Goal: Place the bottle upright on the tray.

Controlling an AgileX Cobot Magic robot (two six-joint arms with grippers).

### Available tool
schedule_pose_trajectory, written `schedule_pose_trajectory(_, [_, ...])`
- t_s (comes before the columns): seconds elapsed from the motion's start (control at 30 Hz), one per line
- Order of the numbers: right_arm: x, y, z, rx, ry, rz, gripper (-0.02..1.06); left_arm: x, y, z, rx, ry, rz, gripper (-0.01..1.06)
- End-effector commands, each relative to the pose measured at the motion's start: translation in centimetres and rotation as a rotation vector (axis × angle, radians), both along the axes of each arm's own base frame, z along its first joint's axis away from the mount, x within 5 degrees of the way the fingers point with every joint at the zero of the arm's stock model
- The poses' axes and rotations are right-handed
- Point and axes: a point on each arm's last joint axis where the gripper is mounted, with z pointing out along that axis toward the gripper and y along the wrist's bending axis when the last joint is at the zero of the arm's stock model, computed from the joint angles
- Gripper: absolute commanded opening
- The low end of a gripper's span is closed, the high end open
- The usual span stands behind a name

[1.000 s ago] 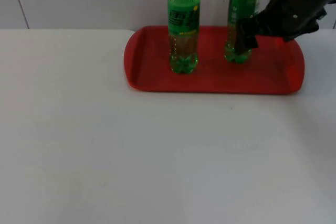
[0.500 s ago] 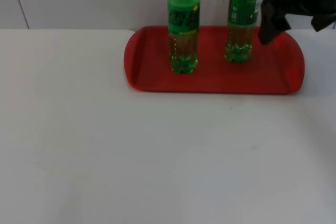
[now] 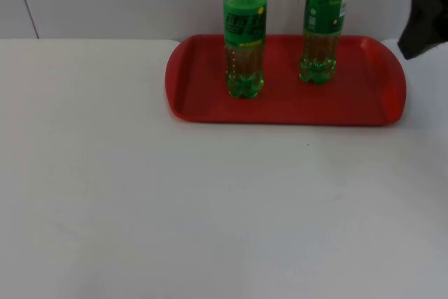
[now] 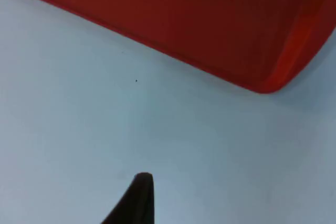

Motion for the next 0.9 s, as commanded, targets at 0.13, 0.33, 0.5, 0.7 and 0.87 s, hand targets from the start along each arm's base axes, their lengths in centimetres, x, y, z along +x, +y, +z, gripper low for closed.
schedule_pose_trajectory(0.13, [-3.7,-1.3,1.9,0.033,-0.076,-0.006,1.05,0.0,0.0,-0.1,0.001,0.001,0.002,1.05])
schedule_pose_trajectory(0.33, [-7.6,-2.6,4.1,0.067,-0.163,-0.007,1.05,0.0,0.0,-0.1,0.001,0.001,0.002,1.05])
schedule_pose_trajectory(0.5, [-10.1,-3.4,5.6,0.102,-0.232,-0.009,1.05,0.0,0.0,-0.1,0.001,0.001,0.002,1.05])
schedule_pose_trajectory(0.7, [-12.9,-4.3,7.2,0.124,-0.298,-0.007,1.05,0.0,0.0,-0.1,0.001,0.001,0.002,1.05])
schedule_pose_trajectory(0.87, [-15.4,-5.1,8.6,0.140,-0.336,-0.005,1.05,0.0,0.0,-0.1,0.001,0.001,0.002,1.05])
